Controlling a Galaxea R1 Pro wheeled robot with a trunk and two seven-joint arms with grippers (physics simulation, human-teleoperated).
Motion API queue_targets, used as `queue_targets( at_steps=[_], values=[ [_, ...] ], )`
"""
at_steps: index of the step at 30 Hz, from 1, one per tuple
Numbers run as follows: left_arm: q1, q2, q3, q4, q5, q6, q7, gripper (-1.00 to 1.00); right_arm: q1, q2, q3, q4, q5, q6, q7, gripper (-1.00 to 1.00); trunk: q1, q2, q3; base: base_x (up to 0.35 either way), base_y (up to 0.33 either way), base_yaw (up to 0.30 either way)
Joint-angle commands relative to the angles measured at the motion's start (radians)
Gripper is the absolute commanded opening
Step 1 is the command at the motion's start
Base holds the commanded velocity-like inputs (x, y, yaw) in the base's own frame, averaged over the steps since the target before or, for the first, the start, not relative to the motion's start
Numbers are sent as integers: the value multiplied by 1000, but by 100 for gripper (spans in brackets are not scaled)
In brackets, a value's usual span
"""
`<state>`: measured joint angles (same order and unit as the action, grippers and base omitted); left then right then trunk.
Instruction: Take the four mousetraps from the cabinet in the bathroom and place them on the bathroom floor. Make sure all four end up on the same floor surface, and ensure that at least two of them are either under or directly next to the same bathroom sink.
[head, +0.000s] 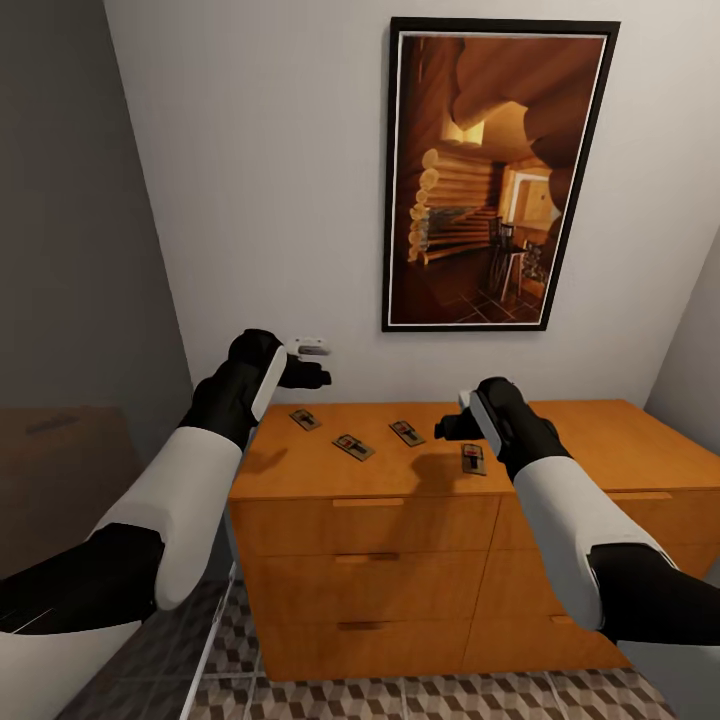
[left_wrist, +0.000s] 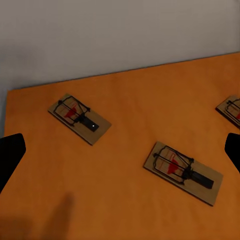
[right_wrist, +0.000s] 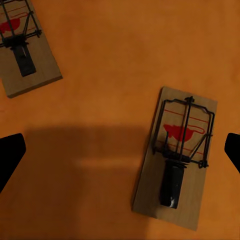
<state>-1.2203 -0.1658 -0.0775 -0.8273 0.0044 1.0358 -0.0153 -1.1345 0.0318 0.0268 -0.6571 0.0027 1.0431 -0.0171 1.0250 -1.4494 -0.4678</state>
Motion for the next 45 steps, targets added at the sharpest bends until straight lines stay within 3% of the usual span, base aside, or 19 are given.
queue_targets(
  at_steps=[1, 24, 37, 45],
  values=[
    [-1, 0, -1, -1, -1, 4, -2, 100, -1, 0, 2, 1, 0, 4, -2, 100, 0, -1, -1, 0, 0, 0],
    [-1, -1, -3, -2, 0, 3, -2, 100, -8, -19, -14, 8, -6, 4, 2, 100, 0, -1, -1, 0, 0, 0],
    [-1, -1, -4, -3, -1, 4, -2, 100, -8, -42, -135, 16, -4, 4, -1, 100, 0, -1, -1, 0, 0, 0],
    [-1, 0, -3, -3, -1, 5, -2, 100, -8, -45, -159, 51, -1, 4, -3, 100, 0, -1, -1, 0, 0, 0]
  ],
)
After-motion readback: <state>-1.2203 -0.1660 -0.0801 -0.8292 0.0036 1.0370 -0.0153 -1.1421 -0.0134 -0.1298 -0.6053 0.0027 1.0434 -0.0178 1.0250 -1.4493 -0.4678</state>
